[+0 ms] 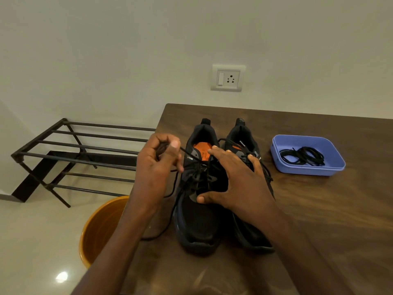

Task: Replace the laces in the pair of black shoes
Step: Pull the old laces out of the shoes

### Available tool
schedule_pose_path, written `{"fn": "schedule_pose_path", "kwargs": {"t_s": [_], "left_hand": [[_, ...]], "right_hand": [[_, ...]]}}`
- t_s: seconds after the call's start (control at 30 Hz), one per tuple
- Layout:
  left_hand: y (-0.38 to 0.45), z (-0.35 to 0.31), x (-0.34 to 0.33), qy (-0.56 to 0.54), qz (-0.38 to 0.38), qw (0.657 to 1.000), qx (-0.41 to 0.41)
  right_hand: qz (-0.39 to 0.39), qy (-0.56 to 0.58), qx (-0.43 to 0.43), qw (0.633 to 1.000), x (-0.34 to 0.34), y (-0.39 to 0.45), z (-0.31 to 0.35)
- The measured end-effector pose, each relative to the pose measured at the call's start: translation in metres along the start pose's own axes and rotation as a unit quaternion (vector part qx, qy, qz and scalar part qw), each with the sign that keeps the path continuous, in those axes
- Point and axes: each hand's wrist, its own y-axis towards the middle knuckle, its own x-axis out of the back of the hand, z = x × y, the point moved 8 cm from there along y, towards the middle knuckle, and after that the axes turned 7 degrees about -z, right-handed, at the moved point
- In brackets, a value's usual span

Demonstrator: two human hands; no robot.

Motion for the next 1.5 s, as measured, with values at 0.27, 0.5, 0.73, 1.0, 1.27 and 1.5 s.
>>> {"fn": "schedule_pose_path", "kwargs": {"t_s": [0.27, 0.5, 0.73, 1.0, 1.27, 1.5], "left_hand": [[-0.008, -0.002, -0.03, 0.277, 0.088, 0.933, -0.211], [0.002, -0.006, -0.005, -0.022, -0.061, 0.998, -0.024], [0.0, 0.005, -0.023, 0.159, 0.041, 0.983, -0.078], [-0.004, -0.005, -0.04, 0.371, 0.111, 0.889, -0.244], [0.007, -0.002, 0.004, 0.266, 0.007, 0.957, -0.117], [0.003, -0.001, 0.009, 0.422, -0.029, 0.9, -0.101]], "right_hand": [[0.004, -0.007, -0.001, 1.0, -0.002, 0.001, 0.0], [0.002, -0.001, 0.008, 1.0, 0.001, 0.0, 0.002], [-0.003, -0.007, 0.007, 1.0, 0.001, 0.001, 0.0], [-0.009, -0.005, 0.008, 1.0, 0.0, 0.002, 0.0], [-0.001, 0.008, 0.001, 1.0, -0.001, 0.001, -0.001], [-0.078, 0.011, -0.001, 0.997, 0.004, 0.002, 0.011]]}}
